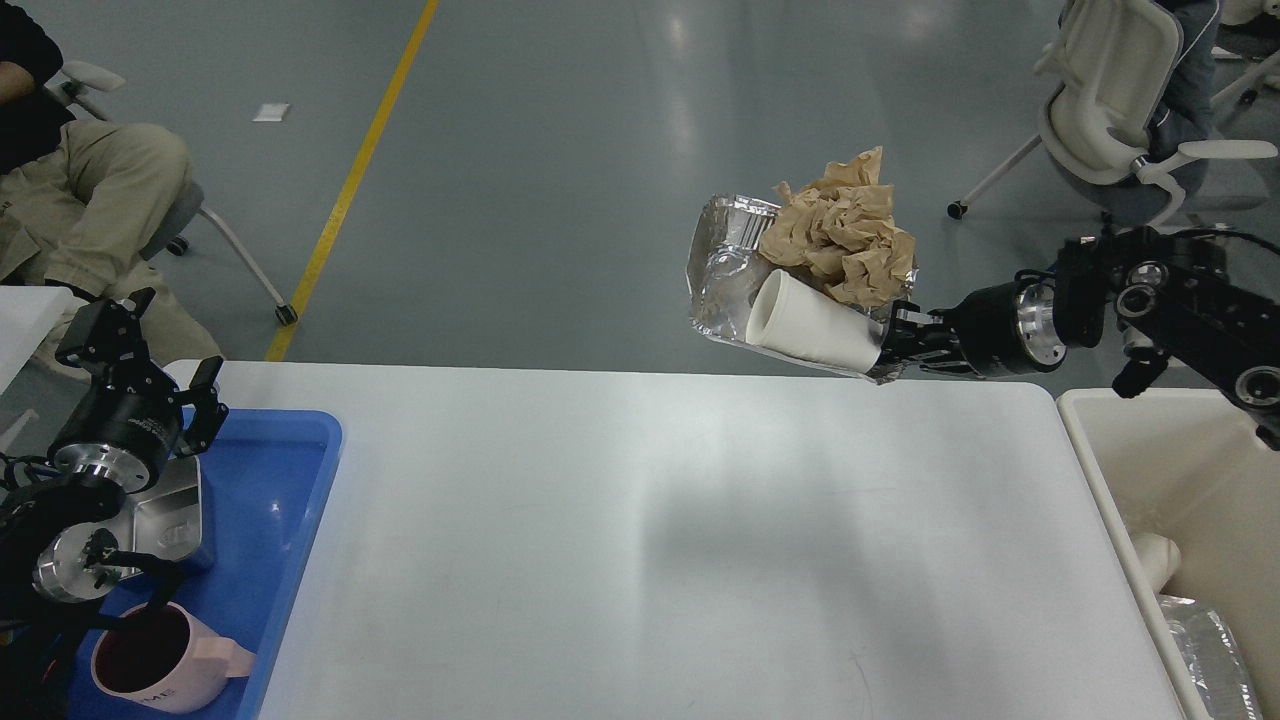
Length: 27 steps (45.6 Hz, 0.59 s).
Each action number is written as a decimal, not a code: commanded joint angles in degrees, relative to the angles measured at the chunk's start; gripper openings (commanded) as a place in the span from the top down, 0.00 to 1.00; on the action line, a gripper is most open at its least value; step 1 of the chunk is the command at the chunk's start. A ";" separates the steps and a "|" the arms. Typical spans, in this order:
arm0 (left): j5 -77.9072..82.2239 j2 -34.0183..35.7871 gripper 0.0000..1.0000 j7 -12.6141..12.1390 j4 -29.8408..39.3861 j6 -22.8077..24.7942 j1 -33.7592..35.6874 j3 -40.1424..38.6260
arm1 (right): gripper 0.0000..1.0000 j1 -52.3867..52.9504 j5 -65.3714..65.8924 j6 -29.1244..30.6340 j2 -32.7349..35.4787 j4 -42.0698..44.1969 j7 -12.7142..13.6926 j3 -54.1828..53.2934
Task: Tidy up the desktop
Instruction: 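Carry the filled foil container with the right gripper over the white bin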
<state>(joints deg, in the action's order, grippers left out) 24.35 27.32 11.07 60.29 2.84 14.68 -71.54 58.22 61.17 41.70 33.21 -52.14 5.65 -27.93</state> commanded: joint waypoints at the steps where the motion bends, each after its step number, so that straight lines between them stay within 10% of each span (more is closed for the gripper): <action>1: 0.08 0.10 0.03 0.00 0.01 0.06 0.08 0.00 | 1.00 -2.67 0.01 -0.04 2.73 -1.38 -0.02 -2.48; 27: 0.17 0.27 0.03 0.09 0.01 0.24 -0.27 0.00 | 1.00 -10.05 0.01 -0.04 10.55 -2.97 -0.99 -10.31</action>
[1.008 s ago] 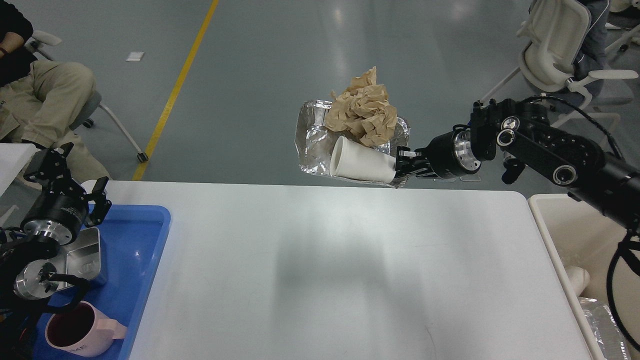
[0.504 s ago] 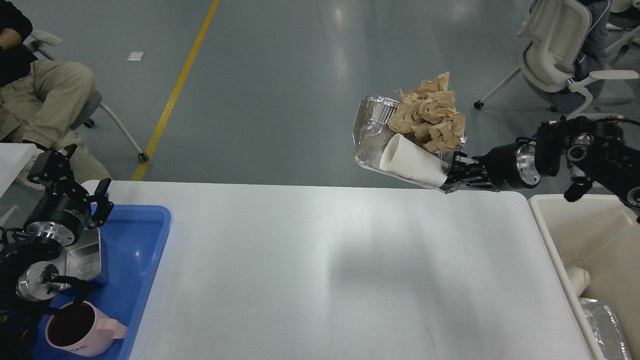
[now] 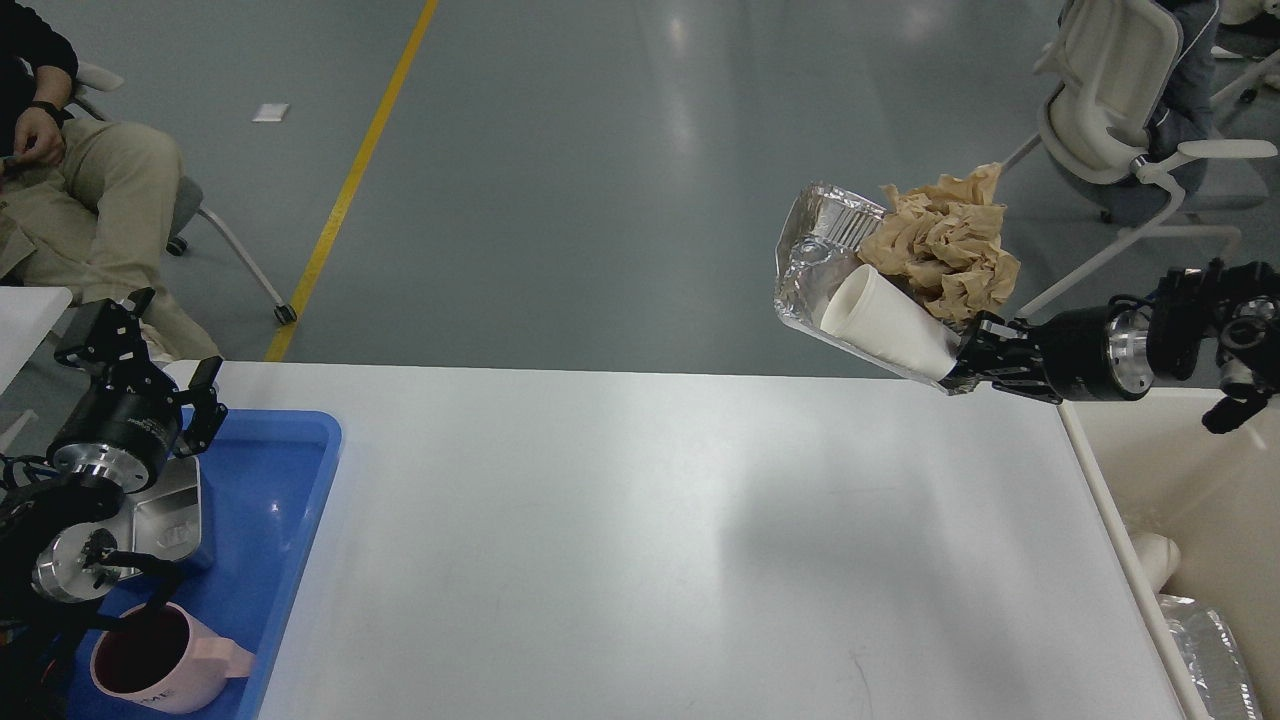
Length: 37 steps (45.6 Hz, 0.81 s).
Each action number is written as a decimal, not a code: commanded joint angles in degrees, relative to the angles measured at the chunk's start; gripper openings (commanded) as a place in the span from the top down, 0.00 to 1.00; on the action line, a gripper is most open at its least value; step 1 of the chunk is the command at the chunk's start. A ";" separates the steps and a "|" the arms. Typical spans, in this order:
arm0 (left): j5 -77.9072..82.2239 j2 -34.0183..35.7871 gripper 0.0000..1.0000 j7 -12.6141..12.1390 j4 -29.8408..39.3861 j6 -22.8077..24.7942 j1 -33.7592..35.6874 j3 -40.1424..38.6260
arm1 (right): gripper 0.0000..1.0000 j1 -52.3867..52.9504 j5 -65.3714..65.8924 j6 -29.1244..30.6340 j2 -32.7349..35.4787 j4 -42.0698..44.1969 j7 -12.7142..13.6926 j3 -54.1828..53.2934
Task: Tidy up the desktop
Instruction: 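Carry the filled foil container with the right gripper over the white bin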
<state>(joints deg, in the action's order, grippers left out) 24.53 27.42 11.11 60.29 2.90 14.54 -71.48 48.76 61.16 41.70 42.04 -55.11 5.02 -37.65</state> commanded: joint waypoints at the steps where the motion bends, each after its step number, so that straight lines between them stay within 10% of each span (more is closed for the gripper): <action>1: -0.01 0.17 0.03 0.14 0.01 0.26 -0.13 -0.06 | 1.00 -0.60 0.01 -0.03 2.17 0.00 -0.36 -0.58; 37: -0.01 0.26 0.03 0.23 0.01 0.53 -0.48 -0.06 | 1.00 -8.51 -10.89 -0.56 14.65 1.75 -1.50 -1.11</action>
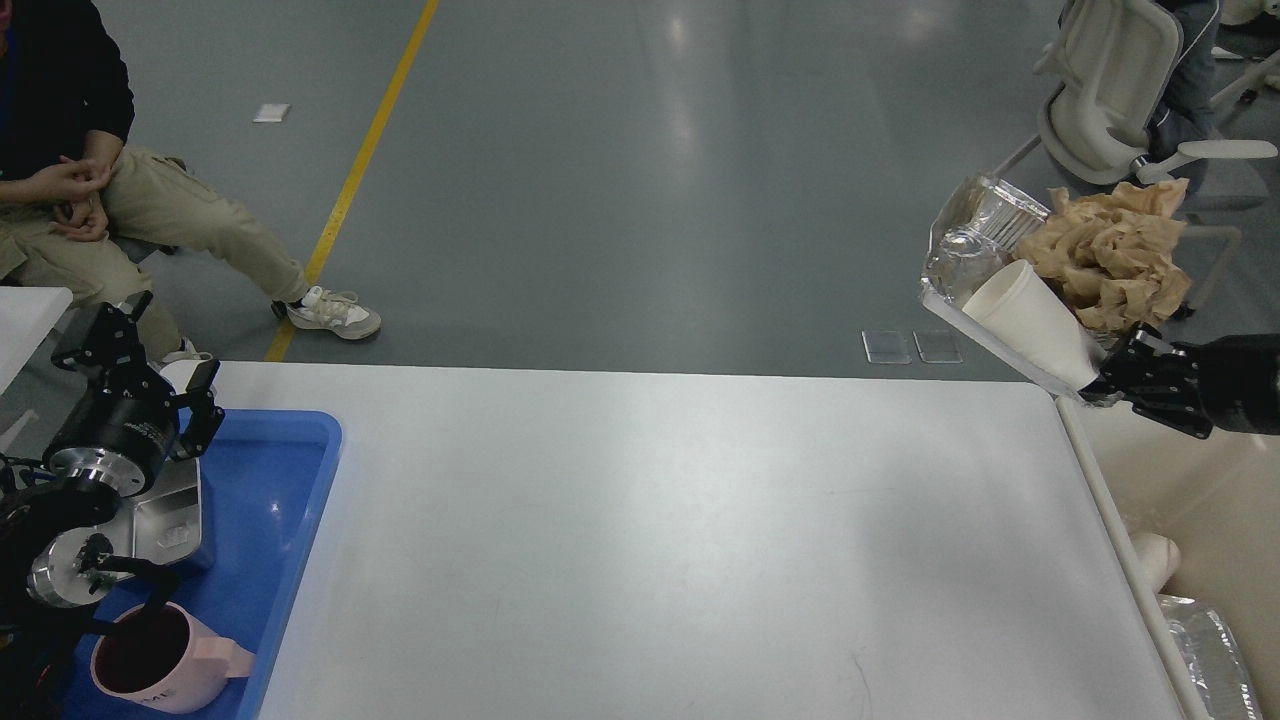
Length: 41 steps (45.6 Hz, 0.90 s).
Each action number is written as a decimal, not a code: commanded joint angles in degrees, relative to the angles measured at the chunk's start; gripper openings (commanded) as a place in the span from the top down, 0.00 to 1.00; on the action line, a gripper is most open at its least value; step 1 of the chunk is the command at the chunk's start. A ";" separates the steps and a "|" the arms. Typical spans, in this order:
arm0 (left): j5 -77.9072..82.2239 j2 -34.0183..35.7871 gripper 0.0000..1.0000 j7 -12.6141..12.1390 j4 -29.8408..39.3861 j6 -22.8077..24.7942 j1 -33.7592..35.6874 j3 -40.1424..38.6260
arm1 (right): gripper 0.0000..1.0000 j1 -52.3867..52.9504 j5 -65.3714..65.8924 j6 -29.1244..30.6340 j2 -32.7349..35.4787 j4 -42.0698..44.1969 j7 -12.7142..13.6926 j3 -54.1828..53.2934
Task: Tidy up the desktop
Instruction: 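Carry the filled foil container with the right gripper over the white bin, then lower the container into the white bin and open the right gripper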
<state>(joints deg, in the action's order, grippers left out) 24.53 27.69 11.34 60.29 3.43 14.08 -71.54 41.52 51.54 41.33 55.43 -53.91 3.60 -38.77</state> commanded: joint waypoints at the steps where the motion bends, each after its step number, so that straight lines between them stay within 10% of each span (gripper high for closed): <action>1: -0.01 -0.01 0.03 0.00 0.00 0.00 -0.01 0.00 | 1.00 -1.62 -1.53 -0.28 1.52 0.56 -0.17 0.01; 41: -0.01 -0.10 0.03 0.09 0.00 0.17 -0.89 0.09 | 1.00 -11.99 -11.81 -0.19 5.22 18.66 -1.75 0.10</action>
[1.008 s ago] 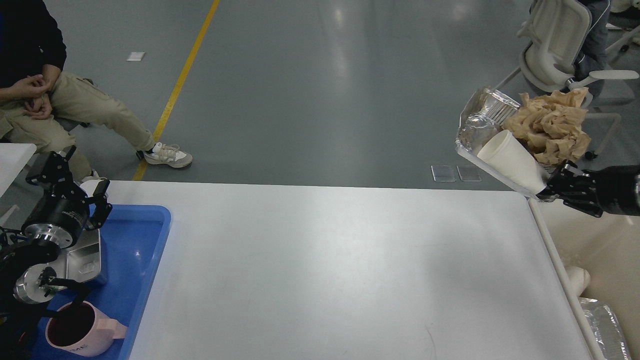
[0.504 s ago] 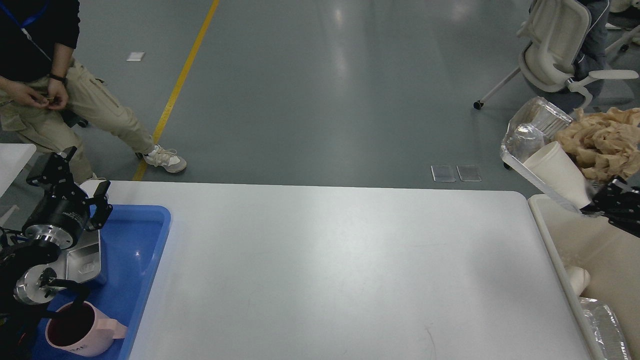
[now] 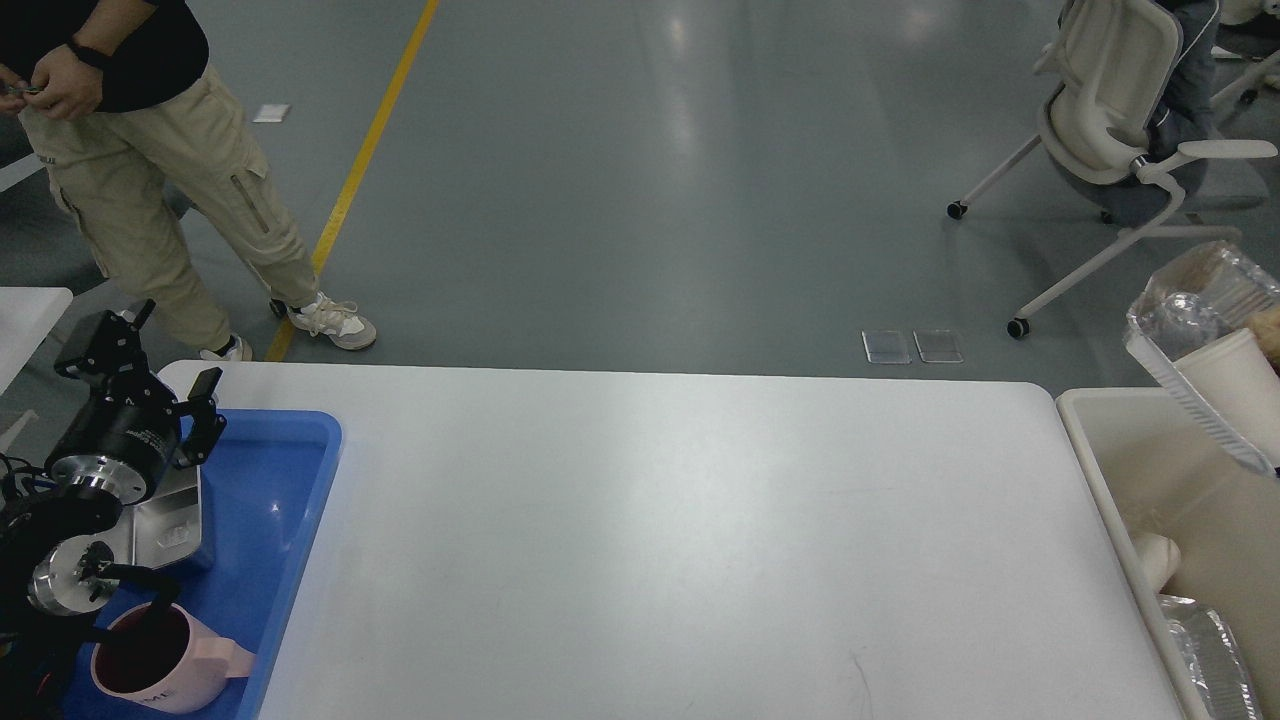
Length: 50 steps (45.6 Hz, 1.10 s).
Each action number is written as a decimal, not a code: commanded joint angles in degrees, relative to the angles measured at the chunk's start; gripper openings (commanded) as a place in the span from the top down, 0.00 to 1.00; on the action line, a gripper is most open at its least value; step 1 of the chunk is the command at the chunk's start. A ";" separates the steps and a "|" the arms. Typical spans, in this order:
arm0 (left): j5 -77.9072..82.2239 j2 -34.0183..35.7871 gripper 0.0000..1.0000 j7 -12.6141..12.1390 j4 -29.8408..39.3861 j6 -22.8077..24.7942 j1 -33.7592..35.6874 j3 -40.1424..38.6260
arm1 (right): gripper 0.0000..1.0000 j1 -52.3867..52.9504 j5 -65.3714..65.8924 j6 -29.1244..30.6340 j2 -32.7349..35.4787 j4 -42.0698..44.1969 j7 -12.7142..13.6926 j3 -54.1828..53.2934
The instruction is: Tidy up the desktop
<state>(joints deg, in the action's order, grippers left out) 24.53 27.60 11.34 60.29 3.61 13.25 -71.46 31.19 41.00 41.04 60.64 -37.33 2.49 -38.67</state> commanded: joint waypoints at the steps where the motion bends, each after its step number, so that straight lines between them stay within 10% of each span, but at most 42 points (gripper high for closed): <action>1: -0.01 -0.01 0.03 0.09 0.00 0.00 -0.07 0.01 | 1.00 -2.01 -1.44 0.09 0.00 2.26 -0.74 0.00; 20: 0.08 -0.01 0.03 0.18 0.00 0.00 -1.30 -0.08 | 1.00 -6.23 -7.16 0.09 -1.84 9.55 -0.74 0.35; 23: 0.08 -0.01 0.03 0.18 0.00 0.00 -1.30 -0.08 | 0.72 -6.23 -7.25 0.00 -3.42 11.92 -0.74 0.00; 26: 0.00 0.08 0.03 0.18 0.00 0.00 -1.30 -0.08 | 0.02 -6.23 -7.68 -0.35 -5.61 15.17 -0.65 -0.09; 50: 0.08 0.78 0.03 0.18 0.00 0.17 -1.30 -0.08 | 0.00 -5.79 -11.11 -0.79 -11.07 20.02 -0.47 -0.09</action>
<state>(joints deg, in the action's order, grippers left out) 24.58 28.14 11.55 60.29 3.75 11.95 -71.55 25.01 29.92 40.42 49.77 -17.38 2.00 -38.78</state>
